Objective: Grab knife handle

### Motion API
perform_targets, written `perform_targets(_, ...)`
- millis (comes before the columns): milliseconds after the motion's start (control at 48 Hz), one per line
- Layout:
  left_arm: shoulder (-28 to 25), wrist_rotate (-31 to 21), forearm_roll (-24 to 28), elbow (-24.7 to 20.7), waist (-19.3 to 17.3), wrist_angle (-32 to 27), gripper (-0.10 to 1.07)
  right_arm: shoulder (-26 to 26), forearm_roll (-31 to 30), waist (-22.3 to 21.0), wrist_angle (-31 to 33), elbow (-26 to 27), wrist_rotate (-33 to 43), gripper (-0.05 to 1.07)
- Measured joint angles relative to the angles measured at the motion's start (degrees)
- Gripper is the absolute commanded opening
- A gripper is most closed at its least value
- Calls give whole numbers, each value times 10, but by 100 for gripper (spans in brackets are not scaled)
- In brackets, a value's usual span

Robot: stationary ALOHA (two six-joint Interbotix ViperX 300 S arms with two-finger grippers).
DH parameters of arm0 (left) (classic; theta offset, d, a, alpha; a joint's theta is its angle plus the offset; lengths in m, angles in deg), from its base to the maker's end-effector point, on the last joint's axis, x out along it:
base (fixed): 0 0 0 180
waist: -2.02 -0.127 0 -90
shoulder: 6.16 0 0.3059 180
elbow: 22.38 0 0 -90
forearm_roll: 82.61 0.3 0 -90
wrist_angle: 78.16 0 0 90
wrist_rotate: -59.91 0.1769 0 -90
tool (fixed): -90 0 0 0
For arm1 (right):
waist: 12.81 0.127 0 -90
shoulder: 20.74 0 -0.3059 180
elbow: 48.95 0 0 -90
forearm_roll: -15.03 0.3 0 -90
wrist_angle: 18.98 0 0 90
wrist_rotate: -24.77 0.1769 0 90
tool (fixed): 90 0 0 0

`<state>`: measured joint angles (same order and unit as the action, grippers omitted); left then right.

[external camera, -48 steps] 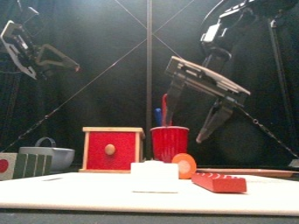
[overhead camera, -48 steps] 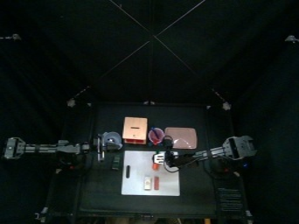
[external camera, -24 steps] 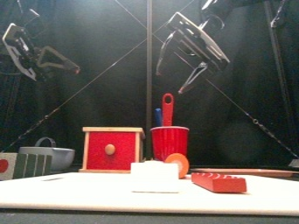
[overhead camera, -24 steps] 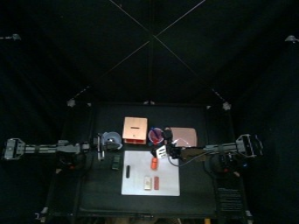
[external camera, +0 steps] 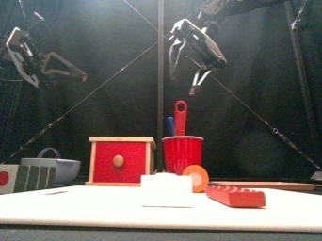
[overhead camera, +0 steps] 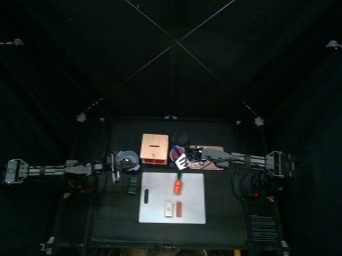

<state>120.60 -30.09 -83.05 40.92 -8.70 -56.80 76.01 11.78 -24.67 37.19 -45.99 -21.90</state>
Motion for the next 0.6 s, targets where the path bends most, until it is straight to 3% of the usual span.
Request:
perform_targets(312, 1, 0, -26, -1, -4, 1, -1, 133, 53, -21, 155, 140, -171, 96)
perform_targets(458, 0, 1, -36, -1, -4, 1, -1, 185, 42, -21, 226, 208, -210, 96)
perform_targets(604, 0, 0, -36, -1, -4, 1, -1, 221, 34, -20, 275, 244, -228, 96)
